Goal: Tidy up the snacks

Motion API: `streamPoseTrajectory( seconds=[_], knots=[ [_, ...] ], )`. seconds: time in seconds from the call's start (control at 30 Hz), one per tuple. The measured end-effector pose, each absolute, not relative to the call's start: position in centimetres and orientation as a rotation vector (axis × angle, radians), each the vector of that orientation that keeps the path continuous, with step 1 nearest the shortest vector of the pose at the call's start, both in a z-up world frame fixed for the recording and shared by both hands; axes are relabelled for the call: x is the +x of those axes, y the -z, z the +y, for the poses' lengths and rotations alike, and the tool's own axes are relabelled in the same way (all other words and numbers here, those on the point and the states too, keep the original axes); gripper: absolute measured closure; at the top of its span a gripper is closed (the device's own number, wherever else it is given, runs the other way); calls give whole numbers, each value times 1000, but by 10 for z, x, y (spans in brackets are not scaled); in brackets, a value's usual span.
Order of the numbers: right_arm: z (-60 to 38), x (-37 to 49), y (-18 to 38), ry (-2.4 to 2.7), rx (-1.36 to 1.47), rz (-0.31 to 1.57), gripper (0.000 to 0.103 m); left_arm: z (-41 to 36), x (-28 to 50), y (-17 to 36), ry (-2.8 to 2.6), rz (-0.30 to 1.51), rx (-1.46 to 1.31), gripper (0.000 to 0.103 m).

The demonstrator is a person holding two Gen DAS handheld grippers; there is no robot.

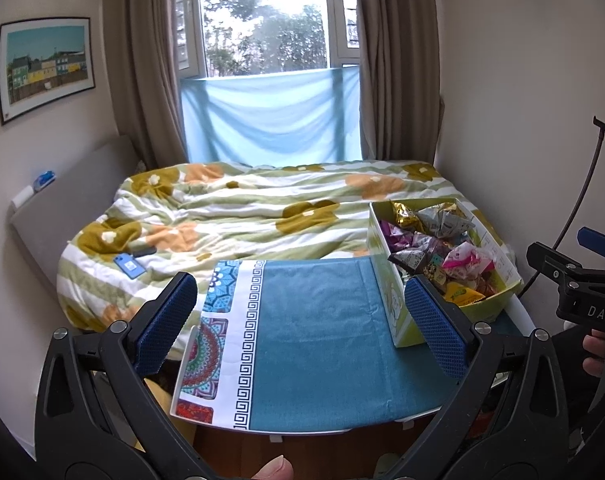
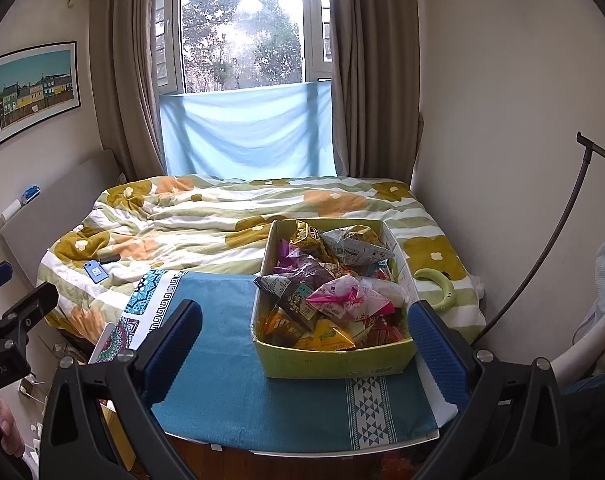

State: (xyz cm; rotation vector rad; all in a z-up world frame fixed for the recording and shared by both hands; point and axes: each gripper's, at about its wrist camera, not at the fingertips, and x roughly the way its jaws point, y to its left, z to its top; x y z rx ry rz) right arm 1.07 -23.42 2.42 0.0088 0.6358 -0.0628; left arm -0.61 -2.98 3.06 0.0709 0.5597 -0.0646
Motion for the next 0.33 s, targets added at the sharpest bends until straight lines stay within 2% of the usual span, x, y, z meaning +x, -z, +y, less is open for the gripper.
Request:
streamPoseTrajectory(
  seconds=[0.33],
  knots=[
    [-234, 11, -24, 64, 10, 636, 1, -31, -4, -29, 90, 567, 52, 0]
  ],
)
